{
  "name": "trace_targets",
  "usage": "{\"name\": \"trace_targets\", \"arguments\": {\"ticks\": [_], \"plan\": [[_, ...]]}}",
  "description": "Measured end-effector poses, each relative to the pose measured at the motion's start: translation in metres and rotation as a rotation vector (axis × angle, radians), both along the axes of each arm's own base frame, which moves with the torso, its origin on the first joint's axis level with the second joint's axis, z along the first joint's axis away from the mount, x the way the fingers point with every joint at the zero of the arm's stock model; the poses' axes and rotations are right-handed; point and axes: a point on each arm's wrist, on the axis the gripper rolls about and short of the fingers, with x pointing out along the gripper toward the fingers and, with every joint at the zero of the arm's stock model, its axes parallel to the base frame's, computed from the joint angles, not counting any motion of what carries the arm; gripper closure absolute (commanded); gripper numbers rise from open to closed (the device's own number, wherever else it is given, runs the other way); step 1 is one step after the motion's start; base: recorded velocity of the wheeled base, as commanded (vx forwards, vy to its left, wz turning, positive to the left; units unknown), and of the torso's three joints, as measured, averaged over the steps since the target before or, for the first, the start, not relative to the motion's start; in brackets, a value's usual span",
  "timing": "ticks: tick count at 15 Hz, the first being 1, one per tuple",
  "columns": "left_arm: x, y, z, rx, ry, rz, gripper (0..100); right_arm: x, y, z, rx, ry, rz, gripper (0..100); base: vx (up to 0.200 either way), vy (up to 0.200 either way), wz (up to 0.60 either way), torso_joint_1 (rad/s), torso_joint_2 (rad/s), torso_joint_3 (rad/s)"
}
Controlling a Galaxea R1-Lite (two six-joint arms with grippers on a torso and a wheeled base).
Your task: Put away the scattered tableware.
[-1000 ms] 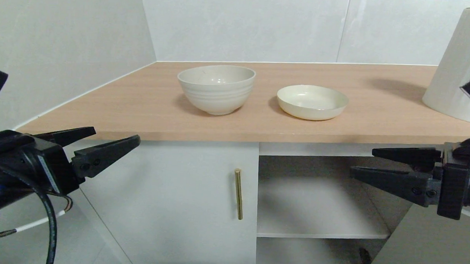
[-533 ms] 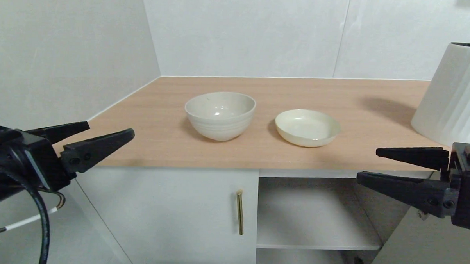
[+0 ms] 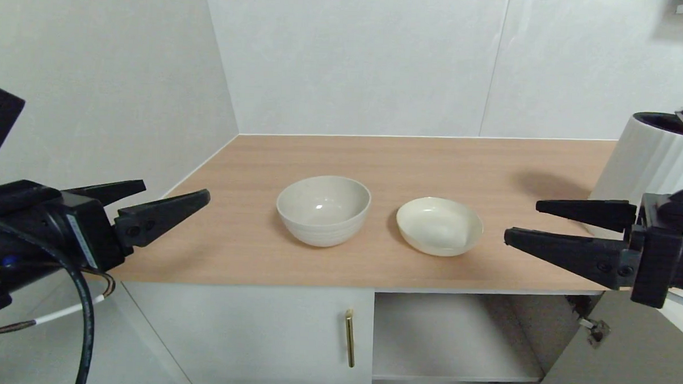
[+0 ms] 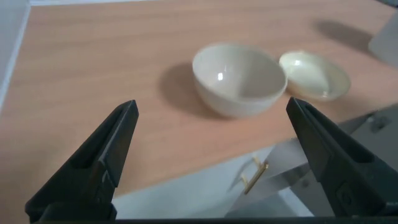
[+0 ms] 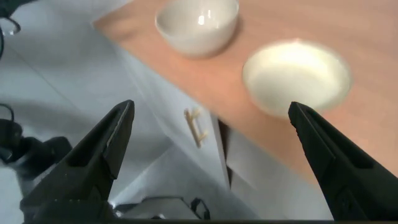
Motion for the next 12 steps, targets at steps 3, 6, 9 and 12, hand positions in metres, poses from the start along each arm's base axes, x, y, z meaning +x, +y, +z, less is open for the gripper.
{"name": "trace_targets", "arguments": {"ticks": [3,6,9,12], "plan": [[0.01,-0.004,0.004,-0.01,0.012,0.002,0,0.013,0.006,-0.003,0.019,-0.008,-0.045,0,0.0,0.0,0.0,0.053,-0.14,-0.09],[0.027,-0.01,0.01,-0.113,0.117,0.024,0,0.03,0.013,-0.003,0.017,0.049,-0.177,0,0.0,0.0,0.0,0.0,0.0,0.0],[0.043,-0.014,0.019,-0.188,0.237,0.086,0,0.041,0.022,0.007,0.007,0.205,-0.342,0,0.0,0.0,0.0,0.0,0.0,0.0],[0.065,-0.02,0.025,-0.184,0.321,0.185,0,0.054,0.032,0.012,0.012,0.28,-0.447,0,0.0,0.0,0.0,0.0,0.0,0.0]]}}
